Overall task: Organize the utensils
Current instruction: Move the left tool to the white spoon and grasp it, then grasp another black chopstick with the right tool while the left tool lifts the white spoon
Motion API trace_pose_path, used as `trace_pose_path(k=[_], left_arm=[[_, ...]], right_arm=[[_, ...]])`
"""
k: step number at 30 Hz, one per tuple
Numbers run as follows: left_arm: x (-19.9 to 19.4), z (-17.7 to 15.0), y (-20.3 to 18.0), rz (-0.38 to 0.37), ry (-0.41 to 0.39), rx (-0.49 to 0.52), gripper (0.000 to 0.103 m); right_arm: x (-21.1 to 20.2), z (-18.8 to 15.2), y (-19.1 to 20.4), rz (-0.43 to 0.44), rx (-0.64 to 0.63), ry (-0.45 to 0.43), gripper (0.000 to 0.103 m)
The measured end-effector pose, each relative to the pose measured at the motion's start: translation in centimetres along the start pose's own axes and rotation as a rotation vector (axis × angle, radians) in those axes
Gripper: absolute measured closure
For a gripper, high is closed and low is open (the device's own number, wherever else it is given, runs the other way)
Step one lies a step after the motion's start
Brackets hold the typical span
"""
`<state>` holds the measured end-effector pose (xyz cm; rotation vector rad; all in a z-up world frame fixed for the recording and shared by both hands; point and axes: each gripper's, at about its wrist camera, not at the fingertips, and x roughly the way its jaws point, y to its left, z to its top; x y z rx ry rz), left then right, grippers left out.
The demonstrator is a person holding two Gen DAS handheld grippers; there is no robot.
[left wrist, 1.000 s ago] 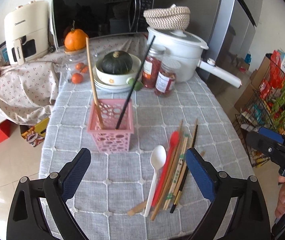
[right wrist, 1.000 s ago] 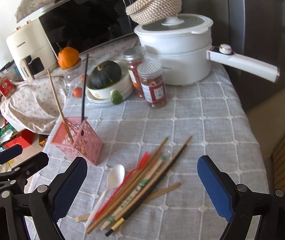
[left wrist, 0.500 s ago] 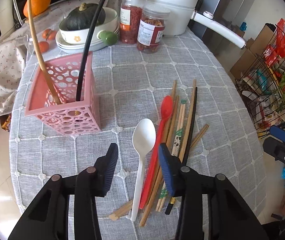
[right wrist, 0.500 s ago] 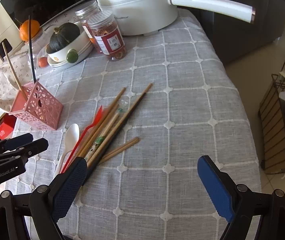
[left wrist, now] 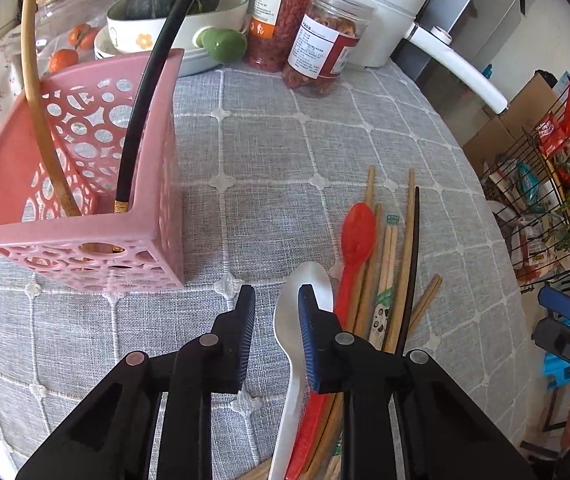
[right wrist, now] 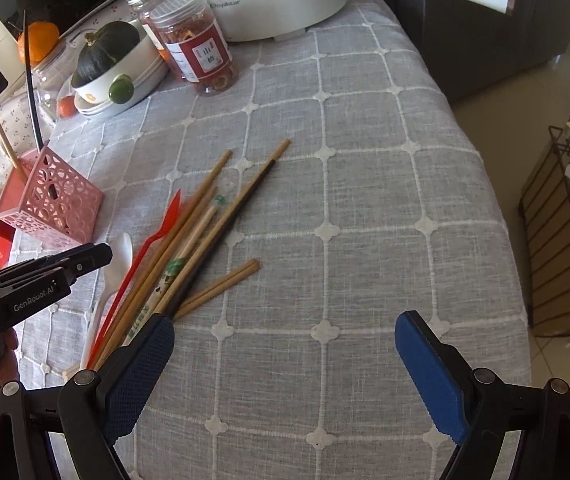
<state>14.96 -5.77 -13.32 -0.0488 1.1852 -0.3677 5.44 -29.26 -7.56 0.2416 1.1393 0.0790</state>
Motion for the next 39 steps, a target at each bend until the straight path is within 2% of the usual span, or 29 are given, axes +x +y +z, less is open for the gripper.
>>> trace_pose_path(k=[3,4,5,8,15,19,23,25,26,28,30,32,35,39], left_arm=[[0.6,0.1,0.2,-0.021,0.003,-0.003,0.082],[0.8,0.0,0.2,-0.027,0.009,-0.006,0.096],[0.8,0.0,0.1,-0.033,0.012,-0.007,0.099],[-0.1,-0.1,-0.3,-0.021,-0.014,0.008,0.101],[-7.9,-0.9,-1.2,0.014,-0.207,0.04,0.102],[-13.0,-1.7,-1.8,0.06,-0.324,0.084,0.102],[-17.5,-2.7,-1.1,0.078,-0.446,0.1,0.102],[-18.6,-3.3,0.0,0.076,-0.492,0.076,0.102],[-18.8,-3.3,0.5,0.073,-0.501,0.061,0.102],[-18.9,-3.3,1.4,0.072,-0.504,0.04,0.102],[-18.8,-3.2,2.4,0.065,-0.499,0.024,0.102],[-18.6,-3.0,3.4,0.056,-0.486,-0.001,0.102],[-17.9,-2.8,4.3,0.052,-0.468,-0.027,0.102],[-17.1,-2.5,4.7,0.043,-0.447,-0.036,0.102]], right_arm=[[0.2,0.1,0.3,-0.002,-0.007,0.004,0.01],[0.3,0.1,0.4,-0.002,-0.007,0.004,0.01],[0.3,0.1,0.5,-0.003,-0.007,0.004,0.01],[0.5,0.2,0.6,-0.007,-0.007,0.007,0.01],[0.8,0.6,1.1,-0.015,0.007,0.0,0.01],[1.2,0.9,1.5,-0.006,0.018,-0.003,0.01],[2.1,1.4,2.2,-0.013,0.023,0.002,0.011],[2.8,1.9,2.5,-0.008,0.026,0.008,0.016],[3.2,2.1,2.6,-0.01,0.027,0.012,0.021],[4.3,2.7,2.5,-0.016,0.035,0.024,0.034],[5.4,3.2,2.3,-0.001,0.054,0.043,0.057],[6.5,3.7,1.9,0.036,0.091,0.063,0.066],[8.0,4.3,1.6,0.107,0.157,0.085,0.076],[9.5,4.9,1.4,0.163,0.221,0.104,0.084]])
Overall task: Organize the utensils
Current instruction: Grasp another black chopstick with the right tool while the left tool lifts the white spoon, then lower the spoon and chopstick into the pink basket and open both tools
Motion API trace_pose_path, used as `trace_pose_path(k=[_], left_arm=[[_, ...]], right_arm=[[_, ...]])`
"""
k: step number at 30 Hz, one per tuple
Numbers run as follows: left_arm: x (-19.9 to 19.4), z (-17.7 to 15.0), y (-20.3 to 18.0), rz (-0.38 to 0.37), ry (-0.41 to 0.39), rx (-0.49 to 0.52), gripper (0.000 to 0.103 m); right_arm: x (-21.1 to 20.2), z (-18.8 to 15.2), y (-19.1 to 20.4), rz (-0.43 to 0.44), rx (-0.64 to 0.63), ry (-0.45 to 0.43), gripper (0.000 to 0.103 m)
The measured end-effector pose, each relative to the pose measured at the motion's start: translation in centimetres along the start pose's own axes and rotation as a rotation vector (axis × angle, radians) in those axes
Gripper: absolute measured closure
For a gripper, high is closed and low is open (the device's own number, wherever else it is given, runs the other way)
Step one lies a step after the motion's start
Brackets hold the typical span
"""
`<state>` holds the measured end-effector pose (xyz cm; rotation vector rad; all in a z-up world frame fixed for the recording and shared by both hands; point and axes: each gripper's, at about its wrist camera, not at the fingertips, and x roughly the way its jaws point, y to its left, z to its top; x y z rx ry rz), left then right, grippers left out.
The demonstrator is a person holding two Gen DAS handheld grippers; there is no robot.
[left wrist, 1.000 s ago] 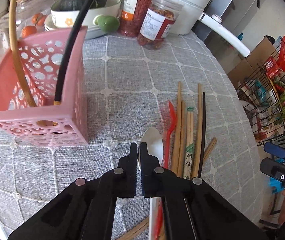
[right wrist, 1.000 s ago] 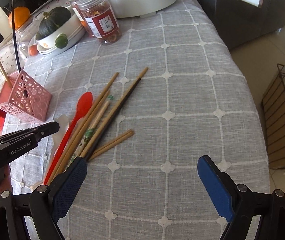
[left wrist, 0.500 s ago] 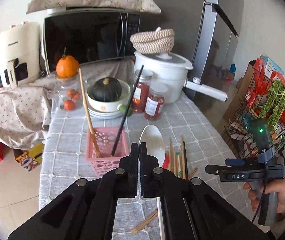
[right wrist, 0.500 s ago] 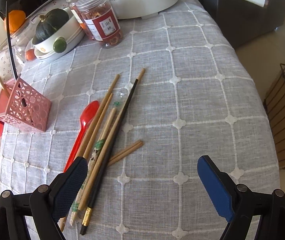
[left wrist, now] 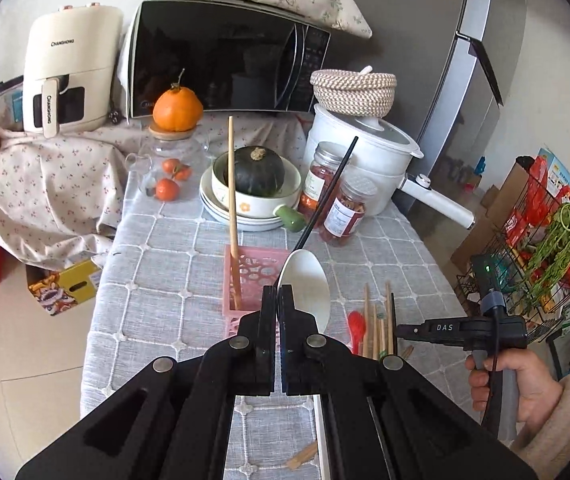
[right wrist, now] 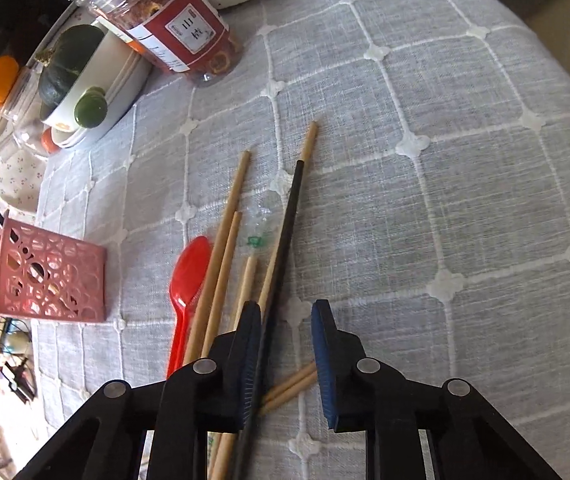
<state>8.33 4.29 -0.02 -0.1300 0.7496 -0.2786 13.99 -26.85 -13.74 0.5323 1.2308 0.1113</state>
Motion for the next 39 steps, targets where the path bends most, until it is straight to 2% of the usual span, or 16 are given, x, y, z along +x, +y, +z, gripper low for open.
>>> trace_pose_path(k=[6,15,19,30,39], left_arm=[[0.4,-0.2,0.0,-0.001,0.011,0.005,0.102],[-0.3,0.0,0.1,0.017,-0.025,-0.009,0.102],[-1.6,0.5,0.4,0.04,-0.108,-0.024,0.102],[-5.3,1.4,0.5,0.095,-0.37,-0.056,0.102],[-5.1,1.8,0.4,0.173,-0.464,-0.071,0.102]], right_arm=[[1.0,0.2,0.1,0.032,0.022,0.015,0.094],[-1.1,-0.2,-0.5,0.059,0.032,-0.008,0.097],[-3.9,-0.6,0.3,0.085,-0.004,-0.073,0.098],[-12.6,-3.2,5.0,0.154,-0.2,-0.305,0.098],[-16.4,-4.5,8.4,0.208,-0.302,-0.448,0.098]])
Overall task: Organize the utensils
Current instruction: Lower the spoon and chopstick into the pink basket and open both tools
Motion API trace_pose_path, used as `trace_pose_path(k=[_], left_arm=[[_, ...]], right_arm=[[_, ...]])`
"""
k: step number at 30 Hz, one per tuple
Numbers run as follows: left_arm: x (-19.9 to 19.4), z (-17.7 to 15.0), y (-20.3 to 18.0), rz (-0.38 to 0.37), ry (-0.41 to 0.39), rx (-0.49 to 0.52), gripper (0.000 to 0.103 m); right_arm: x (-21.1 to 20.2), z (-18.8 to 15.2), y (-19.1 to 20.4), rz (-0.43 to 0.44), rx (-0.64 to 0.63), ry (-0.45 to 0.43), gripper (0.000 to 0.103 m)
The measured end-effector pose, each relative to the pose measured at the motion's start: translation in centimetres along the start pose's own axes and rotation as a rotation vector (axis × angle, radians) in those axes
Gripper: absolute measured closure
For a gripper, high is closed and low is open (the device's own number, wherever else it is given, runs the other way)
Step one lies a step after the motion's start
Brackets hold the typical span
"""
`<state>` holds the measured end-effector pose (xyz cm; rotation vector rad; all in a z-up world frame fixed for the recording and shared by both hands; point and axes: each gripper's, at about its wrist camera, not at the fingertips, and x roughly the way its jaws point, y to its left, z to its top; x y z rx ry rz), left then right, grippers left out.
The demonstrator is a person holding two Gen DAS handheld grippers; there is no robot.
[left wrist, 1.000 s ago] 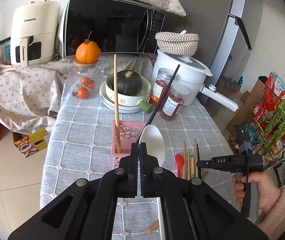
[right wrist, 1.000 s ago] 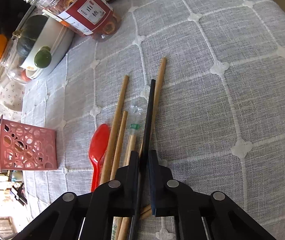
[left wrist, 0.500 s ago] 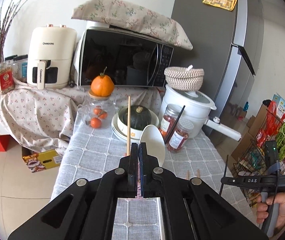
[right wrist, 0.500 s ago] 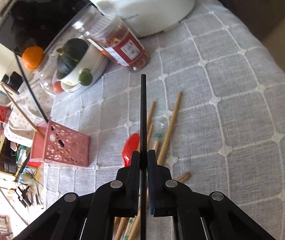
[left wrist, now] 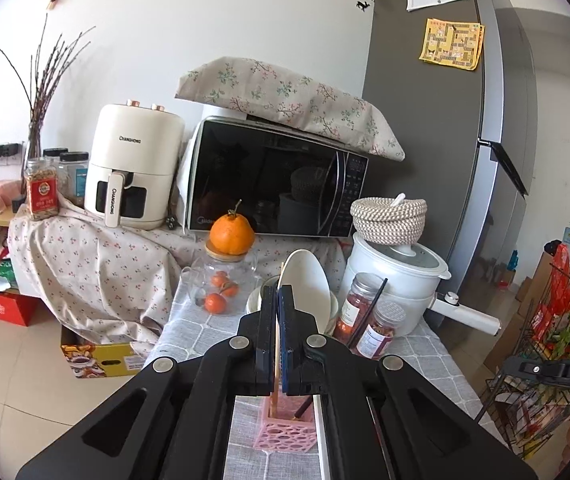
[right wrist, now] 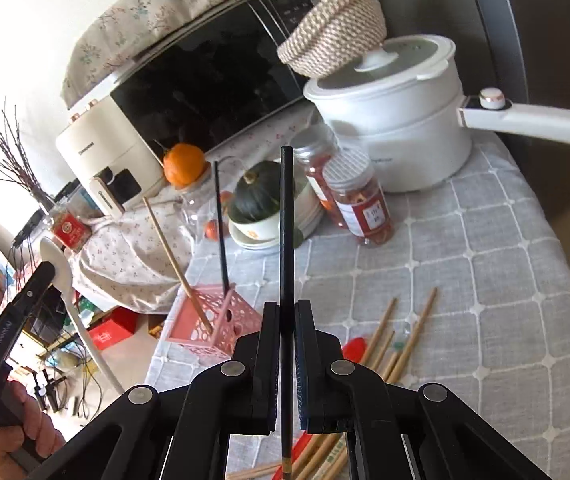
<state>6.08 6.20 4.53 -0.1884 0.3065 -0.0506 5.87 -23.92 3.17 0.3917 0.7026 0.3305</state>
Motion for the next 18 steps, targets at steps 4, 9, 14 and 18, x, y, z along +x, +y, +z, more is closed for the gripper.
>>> trace_pose_path(k=[4,9,14,18], left_arm=[[1.4,0.1,-0.5,0.04,-0.043,0.019,0.103],[3.8,-0.3,-2.0,0.056,-0.1,0.099,0.102],[6.7,-1.5,-2.6,0.064,-0.115,0.128,0.102],[8.7,-2.2,-2.1,0.084,-0.12,0.121,0.102]], right_arm=[[-0.3,1.1,1.2,0.007,-0.016,-0.055,0.098],[0.2,2.8,2.5,0.017,-0.042,-0.111,0.098],[1.6,4.4,3.8,0.059,-0.069,-0.147,0.098],[2.9,5.5,4.9,0.103,-0.084,-0.178,0.098]])
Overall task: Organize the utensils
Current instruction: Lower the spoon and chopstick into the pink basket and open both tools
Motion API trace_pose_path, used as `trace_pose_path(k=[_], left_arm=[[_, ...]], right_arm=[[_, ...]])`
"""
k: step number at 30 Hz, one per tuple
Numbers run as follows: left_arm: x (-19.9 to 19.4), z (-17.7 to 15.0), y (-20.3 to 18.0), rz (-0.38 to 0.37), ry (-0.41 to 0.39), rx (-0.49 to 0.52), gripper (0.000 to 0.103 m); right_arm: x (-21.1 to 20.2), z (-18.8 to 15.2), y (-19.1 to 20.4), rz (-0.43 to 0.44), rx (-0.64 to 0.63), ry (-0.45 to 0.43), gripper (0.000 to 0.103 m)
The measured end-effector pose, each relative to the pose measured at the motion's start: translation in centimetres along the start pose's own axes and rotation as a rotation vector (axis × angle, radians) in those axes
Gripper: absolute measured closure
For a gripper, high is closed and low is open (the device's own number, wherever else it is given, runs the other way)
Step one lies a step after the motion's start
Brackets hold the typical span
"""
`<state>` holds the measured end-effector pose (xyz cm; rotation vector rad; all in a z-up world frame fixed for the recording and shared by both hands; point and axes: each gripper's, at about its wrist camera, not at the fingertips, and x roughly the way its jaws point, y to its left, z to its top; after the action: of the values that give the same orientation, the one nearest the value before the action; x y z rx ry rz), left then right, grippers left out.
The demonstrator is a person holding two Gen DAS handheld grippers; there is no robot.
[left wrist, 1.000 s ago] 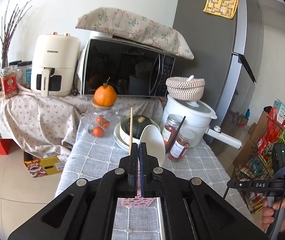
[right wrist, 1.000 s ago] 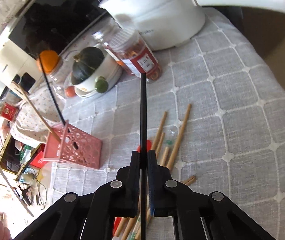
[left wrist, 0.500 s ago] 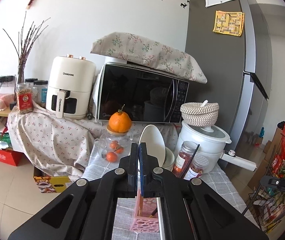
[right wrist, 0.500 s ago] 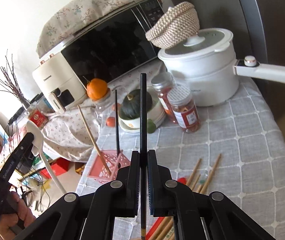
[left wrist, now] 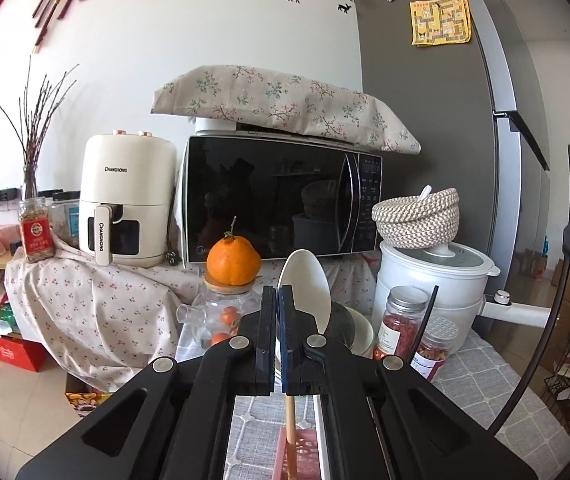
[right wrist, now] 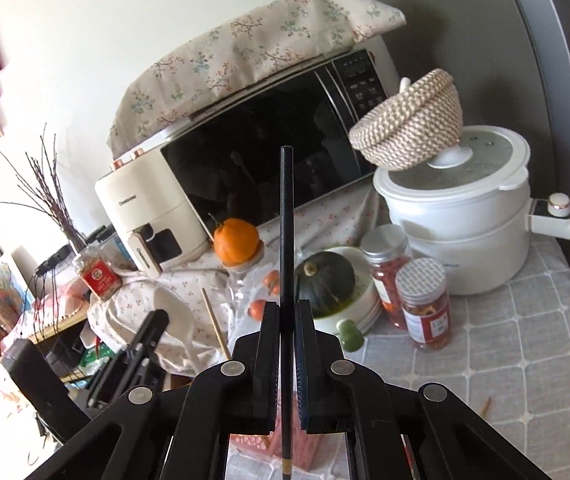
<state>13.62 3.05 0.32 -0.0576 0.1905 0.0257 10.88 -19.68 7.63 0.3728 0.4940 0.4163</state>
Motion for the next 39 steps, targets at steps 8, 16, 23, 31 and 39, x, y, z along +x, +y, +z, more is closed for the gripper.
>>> trace_pose_path(k=[8,16,23,31,39], left_arm=[[2.5,-2.2,0.2,-0.005,0.035,0.0,0.102],[3.1,-3.0,0.3,-0.036,0.086,0.001,0.101],[2.4,-2.5,0.1,-0.077,0.14,0.012,0.099],[1.1,-1.4,0.5,-0.068,0.198,0.001,0.079],[-0.7,-0.2,1.8,-0.025,0.302,-0.044,0.054]], right_arm=[[2.9,-0.3,0.0,0.056,-0.004,-0.036,0.098],[5.2,-1.1,0.0,0.045,-0.01,-0.008,0.098],[6.3,-1.8,0.5,0.043,-0.032,0.021,0.098],[7.5,-2.7,0.6,0.023,-0.051,0.071,0.097],[9.3,-4.0,0.1,0.041,-0.018,0.152,0.096]])
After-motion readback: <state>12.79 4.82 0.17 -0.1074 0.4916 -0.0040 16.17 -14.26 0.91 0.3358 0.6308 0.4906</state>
